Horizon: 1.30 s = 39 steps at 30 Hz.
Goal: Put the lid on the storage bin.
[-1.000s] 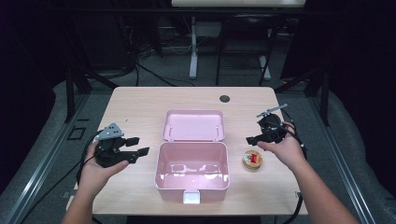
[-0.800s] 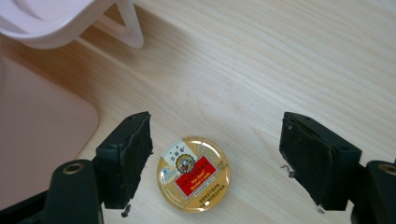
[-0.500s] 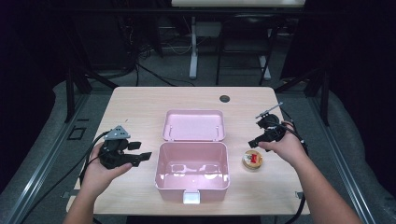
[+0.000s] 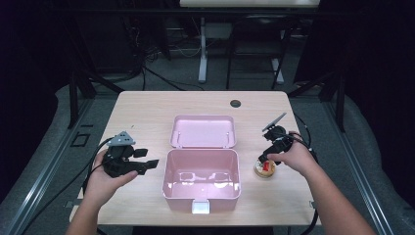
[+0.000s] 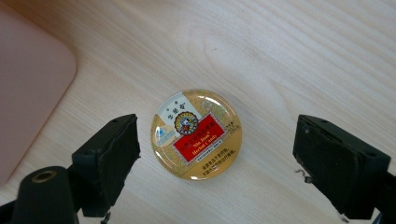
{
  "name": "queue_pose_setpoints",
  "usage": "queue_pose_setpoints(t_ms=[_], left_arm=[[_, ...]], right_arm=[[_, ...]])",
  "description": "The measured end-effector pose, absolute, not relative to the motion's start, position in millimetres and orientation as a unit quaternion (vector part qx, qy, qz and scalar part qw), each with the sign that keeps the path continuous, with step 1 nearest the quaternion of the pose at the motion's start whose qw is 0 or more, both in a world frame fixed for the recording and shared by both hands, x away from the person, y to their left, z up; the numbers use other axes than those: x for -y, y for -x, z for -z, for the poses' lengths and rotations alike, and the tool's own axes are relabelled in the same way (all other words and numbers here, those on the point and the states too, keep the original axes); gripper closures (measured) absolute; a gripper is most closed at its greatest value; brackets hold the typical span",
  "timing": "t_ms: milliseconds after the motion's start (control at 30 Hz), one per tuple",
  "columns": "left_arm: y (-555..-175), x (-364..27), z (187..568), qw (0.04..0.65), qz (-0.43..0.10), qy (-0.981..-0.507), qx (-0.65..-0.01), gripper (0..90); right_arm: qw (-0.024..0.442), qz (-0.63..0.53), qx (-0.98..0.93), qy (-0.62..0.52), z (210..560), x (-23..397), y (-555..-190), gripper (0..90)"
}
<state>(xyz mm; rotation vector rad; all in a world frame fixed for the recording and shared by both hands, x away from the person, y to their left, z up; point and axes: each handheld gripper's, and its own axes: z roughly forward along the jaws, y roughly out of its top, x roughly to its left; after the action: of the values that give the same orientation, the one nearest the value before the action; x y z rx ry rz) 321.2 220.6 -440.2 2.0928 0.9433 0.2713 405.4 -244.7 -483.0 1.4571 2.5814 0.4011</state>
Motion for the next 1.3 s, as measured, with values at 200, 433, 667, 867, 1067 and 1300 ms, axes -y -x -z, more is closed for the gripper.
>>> queue_pose_setpoints(t_ms=[200, 433, 667, 867, 1067, 1300], left_arm=[[-322, -222, 440, 0.402, -0.107, -0.830, -0.372, 38.1], [-321, -223, 439, 0.404, -0.104, -0.828, -0.375, 38.1], [-321, -222, 439, 0.404, -0.103, -0.827, -0.378, 38.1], [-321, -223, 439, 0.405, -0.104, -0.825, -0.380, 38.1], [-322, -223, 439, 0.406, -0.102, -0.824, -0.381, 38.1], [-322, -224, 440, 0.405, -0.101, -0.824, -0.382, 38.1]], right_arm=[[0.075, -0.101, -0.864, -0.487, 491, 238, -407, 7.0], [0.059, -0.093, -0.863, -0.494, 507, 232, -410, 4.3], [0.054, -0.074, -0.866, -0.491, 519, 228, -412, 2.0], [0.045, -0.064, -0.866, -0.493, 528, 227, -412, 2.0], [0.037, -0.060, -0.866, -0.495, 535, 229, -415, 4.1], [0.033, -0.056, -0.866, -0.497, 541, 228, -416, 6.1]])
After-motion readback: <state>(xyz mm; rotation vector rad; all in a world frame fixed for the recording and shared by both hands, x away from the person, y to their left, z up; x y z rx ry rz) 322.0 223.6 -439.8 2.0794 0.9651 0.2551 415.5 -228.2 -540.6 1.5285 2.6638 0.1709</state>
